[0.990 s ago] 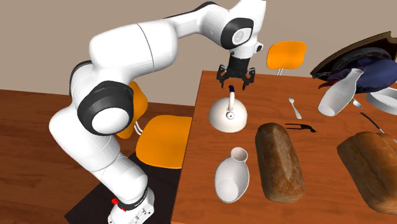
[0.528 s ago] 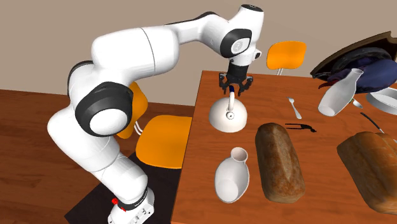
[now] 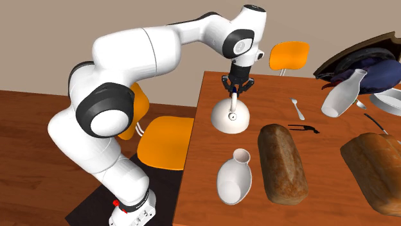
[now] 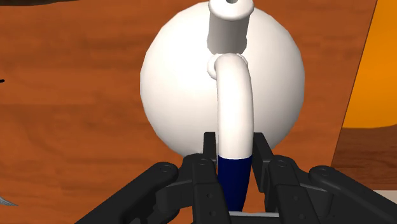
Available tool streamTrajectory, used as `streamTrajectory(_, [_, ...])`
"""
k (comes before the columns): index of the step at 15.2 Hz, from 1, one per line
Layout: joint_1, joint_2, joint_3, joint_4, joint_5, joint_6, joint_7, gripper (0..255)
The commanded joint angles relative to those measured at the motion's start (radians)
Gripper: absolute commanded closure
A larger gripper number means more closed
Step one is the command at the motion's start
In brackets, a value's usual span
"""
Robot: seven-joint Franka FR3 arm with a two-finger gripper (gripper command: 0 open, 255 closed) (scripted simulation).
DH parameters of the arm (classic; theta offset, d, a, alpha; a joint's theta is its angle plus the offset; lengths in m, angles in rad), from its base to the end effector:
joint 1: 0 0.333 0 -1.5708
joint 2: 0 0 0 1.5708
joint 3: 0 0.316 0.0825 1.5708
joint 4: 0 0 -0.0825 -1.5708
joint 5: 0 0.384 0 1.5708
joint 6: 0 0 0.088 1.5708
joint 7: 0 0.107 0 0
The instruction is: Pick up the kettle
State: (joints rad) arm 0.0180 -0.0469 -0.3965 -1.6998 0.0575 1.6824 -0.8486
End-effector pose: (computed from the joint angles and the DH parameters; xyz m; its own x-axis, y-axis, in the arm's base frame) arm 0.5107 -0.2020 0.5971 0.8921 0.4458 0.0734 0.4489 -0.8931 -0.0306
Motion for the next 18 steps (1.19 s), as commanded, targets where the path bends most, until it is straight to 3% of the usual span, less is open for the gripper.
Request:
streamTrajectory(1, [0.001, 0.000, 0.001, -0.002, 0.000, 0.002, 0.001, 255])
streamTrajectory(18, [-0.010, 0.069, -0.011, 0.285, 0.028, -0.222, -0.005, 255])
